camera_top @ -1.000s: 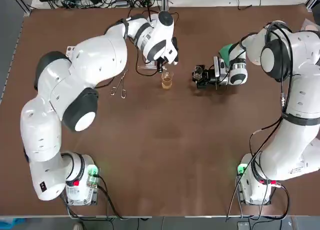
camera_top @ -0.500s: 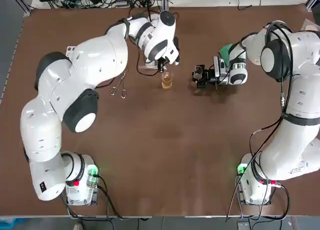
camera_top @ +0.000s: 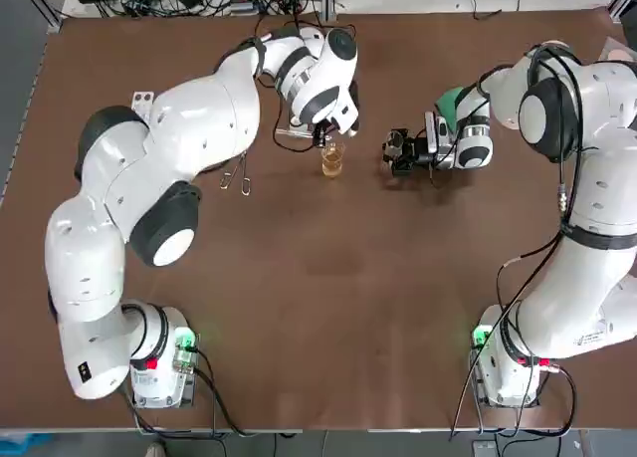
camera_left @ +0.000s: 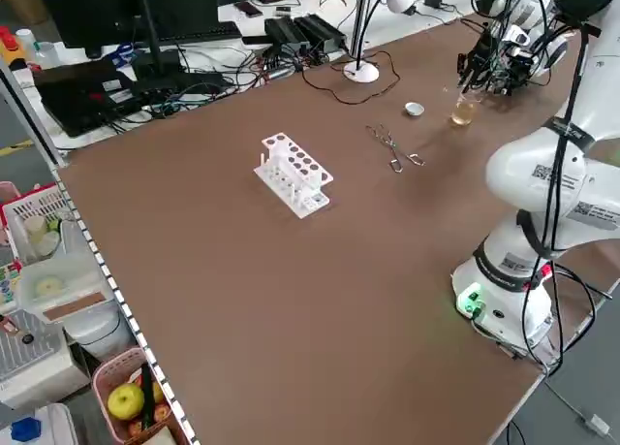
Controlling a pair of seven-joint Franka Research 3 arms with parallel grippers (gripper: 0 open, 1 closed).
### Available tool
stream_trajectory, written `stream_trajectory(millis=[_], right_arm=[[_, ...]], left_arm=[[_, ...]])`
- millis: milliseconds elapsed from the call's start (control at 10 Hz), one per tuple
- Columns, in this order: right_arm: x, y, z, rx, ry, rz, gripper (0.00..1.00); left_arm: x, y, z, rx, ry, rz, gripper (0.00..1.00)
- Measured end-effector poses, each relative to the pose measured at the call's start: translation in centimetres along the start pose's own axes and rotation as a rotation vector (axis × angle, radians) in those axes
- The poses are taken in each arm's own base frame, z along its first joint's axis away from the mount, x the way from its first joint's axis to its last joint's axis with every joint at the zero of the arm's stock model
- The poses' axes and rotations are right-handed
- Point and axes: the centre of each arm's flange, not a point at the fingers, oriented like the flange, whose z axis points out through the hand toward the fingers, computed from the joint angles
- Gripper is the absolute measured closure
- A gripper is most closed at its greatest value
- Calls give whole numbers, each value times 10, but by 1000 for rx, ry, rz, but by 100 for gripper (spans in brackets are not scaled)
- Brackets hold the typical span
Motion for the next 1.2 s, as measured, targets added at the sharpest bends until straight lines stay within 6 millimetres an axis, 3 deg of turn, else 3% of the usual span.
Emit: stream_trajectory(millis=[500,1200], right_arm=[[0,0,0,-1,0,0,62],[0,0,0,-1,2,-1,62]], left_arm=[[10,1,17,-1,-21,7,79],[6,-2,16,8,-59,16,79]])
